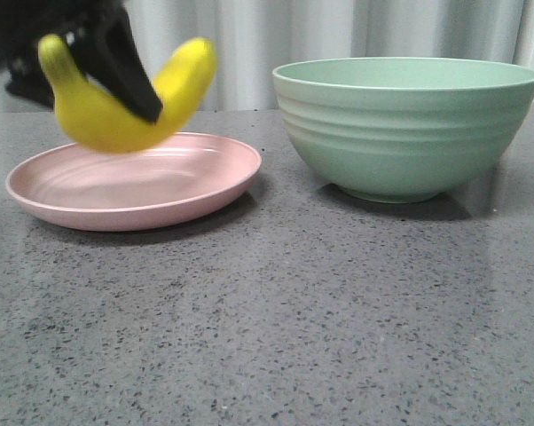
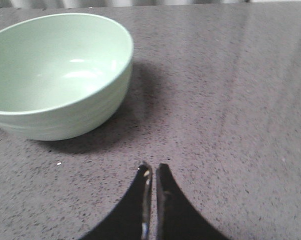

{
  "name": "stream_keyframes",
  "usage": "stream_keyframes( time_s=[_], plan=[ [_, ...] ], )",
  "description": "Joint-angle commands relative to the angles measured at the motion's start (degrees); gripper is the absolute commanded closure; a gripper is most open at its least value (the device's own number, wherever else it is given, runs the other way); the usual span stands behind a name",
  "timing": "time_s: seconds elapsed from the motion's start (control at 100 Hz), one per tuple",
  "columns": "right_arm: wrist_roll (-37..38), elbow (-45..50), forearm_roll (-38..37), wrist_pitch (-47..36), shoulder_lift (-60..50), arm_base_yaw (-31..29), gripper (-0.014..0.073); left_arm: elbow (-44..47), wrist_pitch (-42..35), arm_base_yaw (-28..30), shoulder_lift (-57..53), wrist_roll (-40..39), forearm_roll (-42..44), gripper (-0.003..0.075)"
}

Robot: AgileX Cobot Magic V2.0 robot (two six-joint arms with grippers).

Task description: Transfer banana from pink plate to green bowl

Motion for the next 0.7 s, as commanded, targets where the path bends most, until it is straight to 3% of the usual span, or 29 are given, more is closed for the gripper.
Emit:
stream_keyframes(
  time_s=[0.0,0.1,0.29,0.36,0.57,0.69],
  plan=[
    [-3.6,-5.9,-0.9,-0.1,3.5,2.3,0.0636,-5.2,2.0,-0.6,-3.4,1.7,-0.9,0.0739],
    [-7.5,-11.7,-0.9,4.3,7.7,5.7,0.055,-9.0,6.6,-1.4,-4.2,5.2,-0.8,0.0739],
    [-12.5,-22.0,-0.9,10.6,16.8,14.1,0.0263,-13.1,15.0,-3.9,-4.2,10.0,-0.7,0.0739],
    [-14.4,-25.9,-0.9,13.3,20.5,17.6,0.0195,-13.1,17.2,-5.1,-4.2,10.4,-0.3,0.0739],
    [-15.4,-37.6,-3.4,21.0,31.8,29.1,0.0183,-13.1,23.3,-9.0,-4.2,15.0,-0.1,0.0739],
    [-20.0,-42.8,-7.2,25.7,37.3,36.3,0.0183,-13.1,23.3,-11.3,-4.8,17.7,0.0,0.0739]
  ],
)
